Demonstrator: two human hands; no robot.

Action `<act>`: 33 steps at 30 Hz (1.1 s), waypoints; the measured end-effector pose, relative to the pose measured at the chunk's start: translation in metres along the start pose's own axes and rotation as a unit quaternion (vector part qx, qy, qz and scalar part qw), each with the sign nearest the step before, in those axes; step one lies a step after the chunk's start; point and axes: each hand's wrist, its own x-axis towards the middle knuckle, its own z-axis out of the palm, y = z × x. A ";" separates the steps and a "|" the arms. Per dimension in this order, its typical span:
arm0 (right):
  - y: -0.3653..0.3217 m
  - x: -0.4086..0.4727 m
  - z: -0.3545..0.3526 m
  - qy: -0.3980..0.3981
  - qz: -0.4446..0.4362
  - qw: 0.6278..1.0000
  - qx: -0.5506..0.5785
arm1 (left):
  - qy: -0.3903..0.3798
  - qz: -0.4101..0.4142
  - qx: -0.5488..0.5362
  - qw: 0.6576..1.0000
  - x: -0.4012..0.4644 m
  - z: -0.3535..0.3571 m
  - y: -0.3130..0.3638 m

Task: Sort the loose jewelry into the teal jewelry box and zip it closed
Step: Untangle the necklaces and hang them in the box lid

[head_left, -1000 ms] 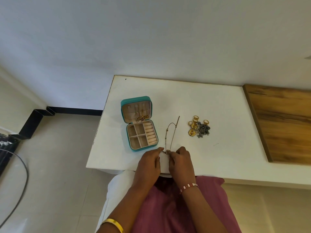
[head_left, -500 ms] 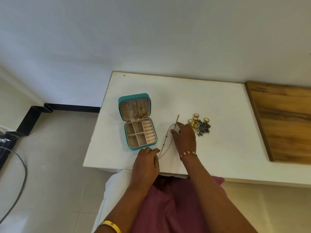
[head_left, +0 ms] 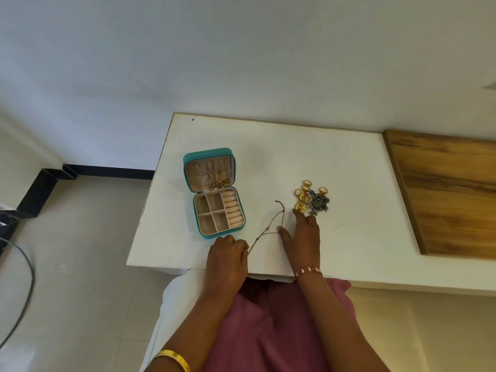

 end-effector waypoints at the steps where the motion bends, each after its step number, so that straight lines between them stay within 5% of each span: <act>1: 0.000 0.000 0.000 0.008 0.005 1.000 0.012 | -0.002 0.001 0.001 1.000 0.000 0.000 0.000; 17: 0.002 0.005 0.002 0.066 -0.015 0.998 0.007 | 0.010 -0.012 -0.020 1.000 0.001 0.002 -0.004; 29: -0.015 0.031 0.013 0.074 -0.124 0.979 -0.144 | 0.017 -0.020 -0.056 0.998 0.002 0.003 -0.005; 33: -0.013 0.037 0.012 0.022 -0.040 0.997 -0.068 | 0.019 -0.025 -0.090 0.995 0.001 0.001 -0.004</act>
